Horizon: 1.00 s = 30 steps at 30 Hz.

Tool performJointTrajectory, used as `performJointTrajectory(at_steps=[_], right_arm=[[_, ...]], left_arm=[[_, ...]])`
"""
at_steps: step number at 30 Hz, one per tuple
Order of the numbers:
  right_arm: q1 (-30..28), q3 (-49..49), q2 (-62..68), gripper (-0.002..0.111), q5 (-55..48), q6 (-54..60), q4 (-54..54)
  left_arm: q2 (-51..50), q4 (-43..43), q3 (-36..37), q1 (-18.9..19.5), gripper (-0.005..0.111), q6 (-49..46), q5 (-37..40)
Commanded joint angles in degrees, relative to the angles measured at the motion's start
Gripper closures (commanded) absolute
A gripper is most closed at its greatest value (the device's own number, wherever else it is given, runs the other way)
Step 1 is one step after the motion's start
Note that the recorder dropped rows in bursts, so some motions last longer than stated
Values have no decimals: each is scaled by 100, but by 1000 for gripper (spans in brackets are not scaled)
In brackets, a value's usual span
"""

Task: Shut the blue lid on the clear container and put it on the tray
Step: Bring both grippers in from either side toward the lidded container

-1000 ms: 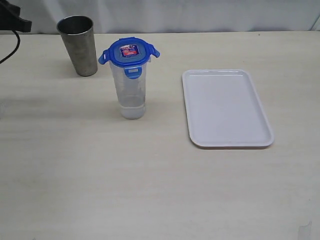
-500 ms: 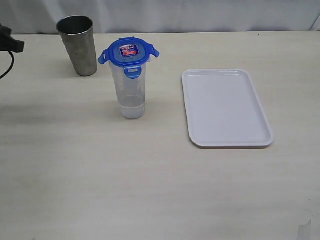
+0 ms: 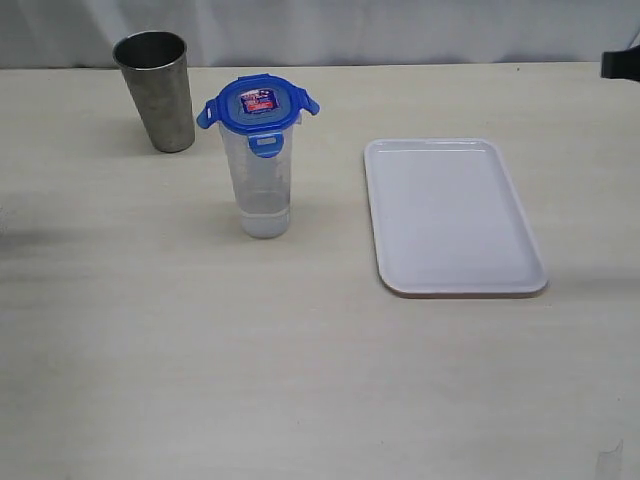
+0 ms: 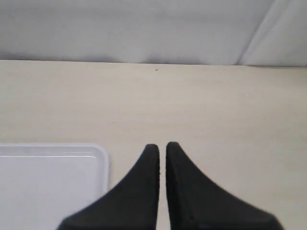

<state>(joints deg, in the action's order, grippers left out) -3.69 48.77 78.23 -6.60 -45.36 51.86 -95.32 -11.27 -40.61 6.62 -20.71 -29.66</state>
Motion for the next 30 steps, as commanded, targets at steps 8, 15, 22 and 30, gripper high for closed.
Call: performJointTrajectory(at_steps=[8, 15, 22, 30], right_arm=[[1526, 187, 243, 104, 494, 1206, -496], [1992, 171, 488, 104, 1616, 1140, 0], [1225, 737, 1203, 104, 5354, -2471, 3616], [1538, 1307, 2058, 104, 4498, -2923, 3847]], left_arm=[[-671, 6108, 373, 340, 107, 4249, -3263], [-1050, 6297, 373, 340, 107, 4137, -3811], [-1063, 6664, 373, 330, 107, 4135, -4031], [-1063, 7309, 94, -27, 107, 4144, -4031]])
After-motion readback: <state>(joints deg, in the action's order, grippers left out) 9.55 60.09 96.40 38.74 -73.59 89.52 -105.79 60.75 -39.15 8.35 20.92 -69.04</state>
